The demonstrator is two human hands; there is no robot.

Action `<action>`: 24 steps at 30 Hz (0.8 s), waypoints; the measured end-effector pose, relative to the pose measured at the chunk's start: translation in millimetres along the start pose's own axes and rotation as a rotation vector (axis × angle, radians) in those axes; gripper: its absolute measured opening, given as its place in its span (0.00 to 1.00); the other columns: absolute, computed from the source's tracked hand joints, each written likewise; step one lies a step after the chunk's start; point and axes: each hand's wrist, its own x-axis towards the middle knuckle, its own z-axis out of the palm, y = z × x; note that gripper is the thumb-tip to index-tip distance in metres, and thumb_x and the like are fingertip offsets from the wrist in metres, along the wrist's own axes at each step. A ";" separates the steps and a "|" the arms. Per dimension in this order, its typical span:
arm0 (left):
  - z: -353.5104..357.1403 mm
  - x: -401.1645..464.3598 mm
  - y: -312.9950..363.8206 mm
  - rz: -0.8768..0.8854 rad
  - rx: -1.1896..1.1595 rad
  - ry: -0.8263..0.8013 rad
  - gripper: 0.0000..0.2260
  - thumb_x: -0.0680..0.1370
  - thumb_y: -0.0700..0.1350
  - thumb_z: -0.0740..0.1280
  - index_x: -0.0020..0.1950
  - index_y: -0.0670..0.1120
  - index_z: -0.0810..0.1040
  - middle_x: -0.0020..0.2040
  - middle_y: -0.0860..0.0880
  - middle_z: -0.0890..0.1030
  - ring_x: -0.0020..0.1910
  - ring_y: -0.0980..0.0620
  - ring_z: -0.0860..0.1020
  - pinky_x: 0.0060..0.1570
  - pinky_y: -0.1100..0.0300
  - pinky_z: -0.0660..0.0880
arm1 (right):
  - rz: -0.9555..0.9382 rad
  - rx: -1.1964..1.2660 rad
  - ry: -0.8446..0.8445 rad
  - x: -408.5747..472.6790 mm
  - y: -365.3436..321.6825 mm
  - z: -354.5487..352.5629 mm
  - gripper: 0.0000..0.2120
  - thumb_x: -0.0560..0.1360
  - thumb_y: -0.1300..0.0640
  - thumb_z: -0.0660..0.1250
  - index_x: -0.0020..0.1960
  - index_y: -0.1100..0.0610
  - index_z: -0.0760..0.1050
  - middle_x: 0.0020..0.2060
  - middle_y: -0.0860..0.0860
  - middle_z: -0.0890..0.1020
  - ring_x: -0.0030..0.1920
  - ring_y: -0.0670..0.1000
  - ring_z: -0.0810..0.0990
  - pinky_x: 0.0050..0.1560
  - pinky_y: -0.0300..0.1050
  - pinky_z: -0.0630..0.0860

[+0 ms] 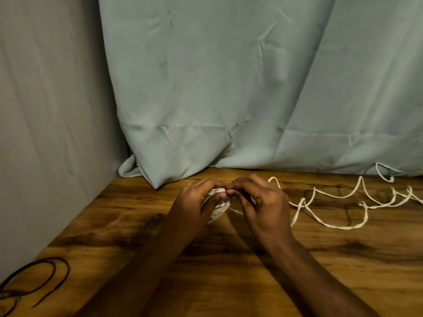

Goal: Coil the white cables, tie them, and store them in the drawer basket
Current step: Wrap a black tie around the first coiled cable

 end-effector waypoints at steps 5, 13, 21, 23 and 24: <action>6.4 -2.0 4.1 0.026 0.087 0.041 0.12 0.82 0.50 0.62 0.54 0.47 0.81 0.50 0.53 0.84 0.49 0.53 0.81 0.48 0.45 0.75 | -0.012 0.005 0.070 0.6 -12.4 3.7 0.06 0.79 0.59 0.70 0.50 0.57 0.85 0.45 0.48 0.84 0.43 0.48 0.83 0.38 0.50 0.79; 8.9 -5.5 6.8 0.010 0.082 0.120 0.06 0.81 0.44 0.64 0.54 0.47 0.81 0.50 0.55 0.83 0.49 0.56 0.80 0.49 0.49 0.75 | -0.021 0.076 0.056 -1.6 -16.2 7.7 0.08 0.76 0.66 0.74 0.52 0.56 0.85 0.46 0.48 0.83 0.45 0.46 0.83 0.41 0.49 0.80; 11.7 2.6 1.3 -0.488 -0.513 0.275 0.07 0.82 0.41 0.64 0.54 0.49 0.82 0.43 0.50 0.87 0.45 0.53 0.85 0.49 0.56 0.80 | 0.429 0.219 -0.097 -1.7 -16.6 13.6 0.17 0.83 0.46 0.66 0.72 0.44 0.77 0.64 0.40 0.82 0.62 0.37 0.80 0.62 0.41 0.79; 10.6 3.1 0.7 -0.514 -0.562 0.311 0.08 0.82 0.39 0.64 0.55 0.47 0.81 0.43 0.49 0.86 0.45 0.53 0.85 0.49 0.58 0.81 | 0.521 0.416 -0.177 -3.4 -14.8 16.8 0.15 0.84 0.50 0.66 0.70 0.46 0.80 0.61 0.41 0.85 0.60 0.40 0.83 0.62 0.51 0.82; 10.3 2.8 0.8 -0.531 -0.596 0.312 0.08 0.82 0.39 0.63 0.55 0.47 0.81 0.44 0.49 0.86 0.46 0.53 0.85 0.49 0.59 0.81 | 0.559 0.489 -0.199 -4.4 -15.6 18.2 0.14 0.84 0.53 0.66 0.68 0.47 0.81 0.59 0.42 0.86 0.59 0.42 0.84 0.61 0.54 0.82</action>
